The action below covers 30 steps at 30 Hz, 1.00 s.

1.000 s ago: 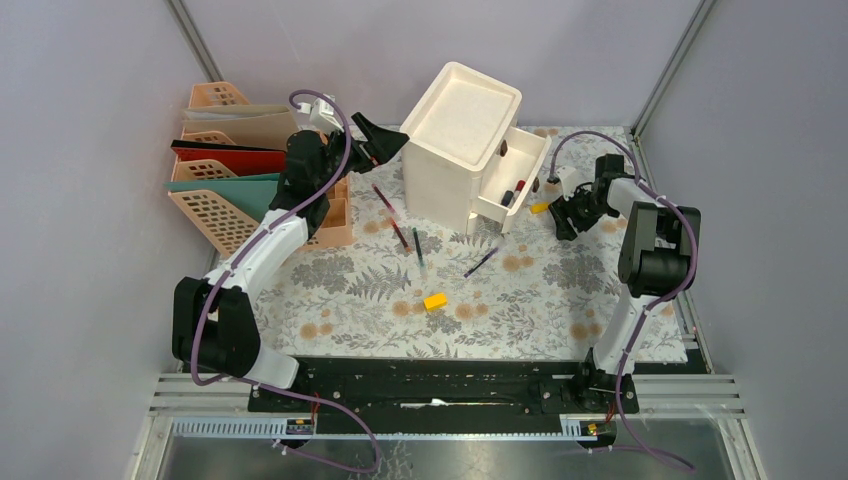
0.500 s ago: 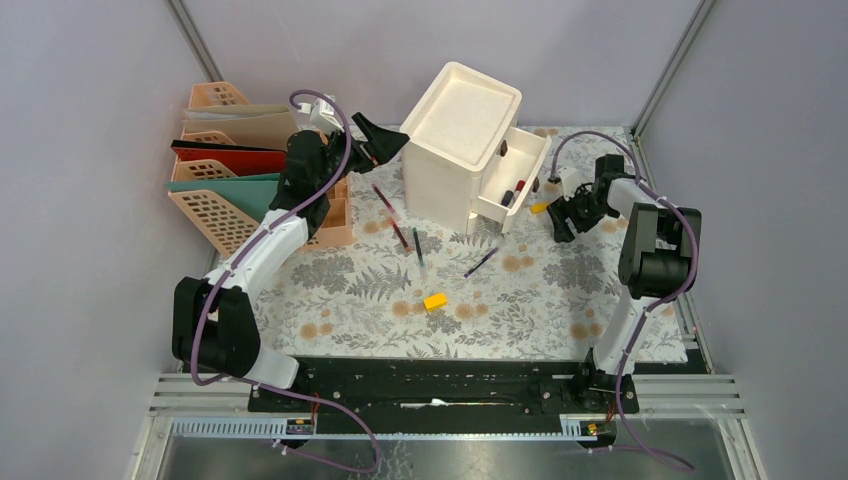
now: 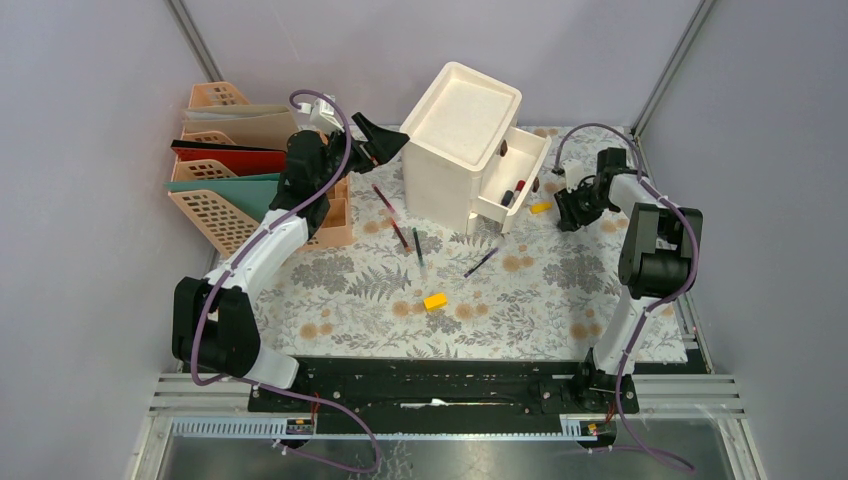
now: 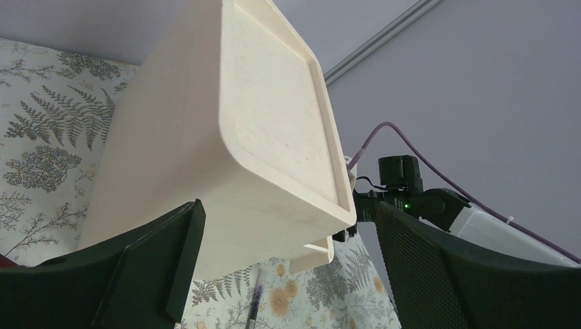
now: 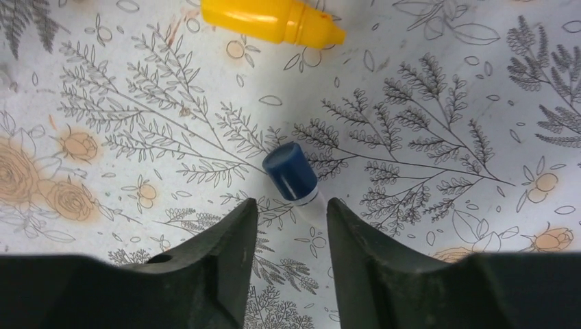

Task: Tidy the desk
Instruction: Pick up the stationery from the center of the board.

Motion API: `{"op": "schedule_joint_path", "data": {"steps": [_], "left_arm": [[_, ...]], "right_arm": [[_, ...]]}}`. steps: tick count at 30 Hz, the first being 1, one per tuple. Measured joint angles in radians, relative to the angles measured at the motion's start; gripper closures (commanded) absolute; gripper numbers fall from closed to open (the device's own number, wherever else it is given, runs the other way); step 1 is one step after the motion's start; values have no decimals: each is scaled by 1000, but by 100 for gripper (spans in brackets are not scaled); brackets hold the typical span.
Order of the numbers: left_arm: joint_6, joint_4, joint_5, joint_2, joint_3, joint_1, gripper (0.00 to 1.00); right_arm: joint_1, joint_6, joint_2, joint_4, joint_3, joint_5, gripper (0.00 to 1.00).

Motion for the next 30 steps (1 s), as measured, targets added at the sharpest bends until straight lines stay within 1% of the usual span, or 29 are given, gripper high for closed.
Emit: {"op": "schedule_joint_path", "data": {"steps": [4, 10, 13, 15, 17, 21, 25, 27, 30], "left_arm": [[0, 0, 0, 0, 0, 0, 1], [0, 0, 0, 0, 0, 0, 1], [0, 0, 0, 0, 0, 0, 1], [0, 0, 0, 0, 0, 0, 1], [0, 0, 0, 0, 0, 0, 1], [0, -1, 0, 0, 0, 0, 1], [1, -2, -1, 0, 0, 0, 1], [1, -2, -1, 0, 0, 0, 1], [1, -2, -1, 0, 0, 0, 1]], "right_arm": [[0, 19, 9, 5, 24, 5, 47], [8, 20, 40, 11, 38, 24, 47], [16, 13, 61, 10, 39, 34, 49], [21, 11, 63, 17, 40, 39, 52], [23, 11, 64, 22, 40, 45, 61], [23, 9, 65, 39, 38, 55, 82], [25, 7, 55, 50, 23, 61, 94], [25, 7, 39, 47, 5, 61, 98], [25, 10, 4, 18, -16, 56, 100]]}}
